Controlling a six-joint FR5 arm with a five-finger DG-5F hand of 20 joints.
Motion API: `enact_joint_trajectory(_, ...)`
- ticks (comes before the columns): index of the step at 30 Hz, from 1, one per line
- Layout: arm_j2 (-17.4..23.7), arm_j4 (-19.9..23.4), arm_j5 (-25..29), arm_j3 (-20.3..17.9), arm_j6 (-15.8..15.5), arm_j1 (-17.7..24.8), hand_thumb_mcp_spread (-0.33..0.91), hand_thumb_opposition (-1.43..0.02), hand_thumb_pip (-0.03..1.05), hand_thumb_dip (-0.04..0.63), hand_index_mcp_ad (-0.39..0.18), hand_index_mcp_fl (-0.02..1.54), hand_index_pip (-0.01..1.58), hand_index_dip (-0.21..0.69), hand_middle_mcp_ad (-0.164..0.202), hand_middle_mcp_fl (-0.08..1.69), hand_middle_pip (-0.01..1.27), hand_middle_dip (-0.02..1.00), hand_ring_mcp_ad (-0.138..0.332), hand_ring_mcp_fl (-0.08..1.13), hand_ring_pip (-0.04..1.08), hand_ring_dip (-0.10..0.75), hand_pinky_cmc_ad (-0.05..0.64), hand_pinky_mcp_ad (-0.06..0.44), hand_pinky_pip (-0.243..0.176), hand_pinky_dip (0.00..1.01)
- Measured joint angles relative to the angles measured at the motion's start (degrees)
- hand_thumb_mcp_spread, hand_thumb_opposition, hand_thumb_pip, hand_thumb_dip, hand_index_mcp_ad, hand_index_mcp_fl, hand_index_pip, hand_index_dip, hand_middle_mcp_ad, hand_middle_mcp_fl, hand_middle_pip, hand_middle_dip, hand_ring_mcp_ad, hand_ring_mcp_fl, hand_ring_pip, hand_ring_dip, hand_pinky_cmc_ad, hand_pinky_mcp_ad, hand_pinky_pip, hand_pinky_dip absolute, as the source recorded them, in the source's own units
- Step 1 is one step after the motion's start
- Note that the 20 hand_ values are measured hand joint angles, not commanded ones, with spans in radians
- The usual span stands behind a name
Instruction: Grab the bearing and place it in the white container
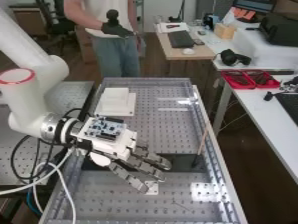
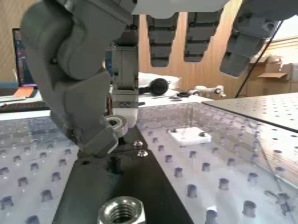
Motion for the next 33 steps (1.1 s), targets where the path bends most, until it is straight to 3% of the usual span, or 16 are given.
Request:
enact_joint_trajectory(9,4.5,-1.4,-0.5,-1.2,-0.8,1.6,0.44,-0.93,0.58,0.33,-0.087,0.27,1.44,0.178,0.051,0.04,0.14,0.21,0.129,0.0,0.09,0.103,0.374,0.293,-0.01,0.19)
enact_joint_trajectory(15,9.4,-2.5,0.5,-3.5,-2.1,5.0,0.44,-0.93,0.58,0.33,-0.087,0.27,1.44,0.178,0.051,0.04,0.14,0.21,0.129,0.0,0.09,0.103,0.37,0.293,-0.01,0.19)
enact_joint_trajectory(23,15.8,-4.6,6.0,-7.5,-3.1,13.6,0.44,-0.94,0.58,0.33,-0.087,0.27,1.44,0.182,0.049,0.04,0.14,0.21,0.133,0.0,0.09,0.103,0.37,0.291,-0.012,0.19)
enact_joint_trajectory(33,19.8,-6.6,15.7,-10.8,-2.6,24.8,0.44,-0.94,0.58,0.33,-0.087,0.27,1.44,0.183,0.049,0.06,0.14,0.21,0.117,0.0,0.09,0.103,0.368,0.295,-0.012,0.19)
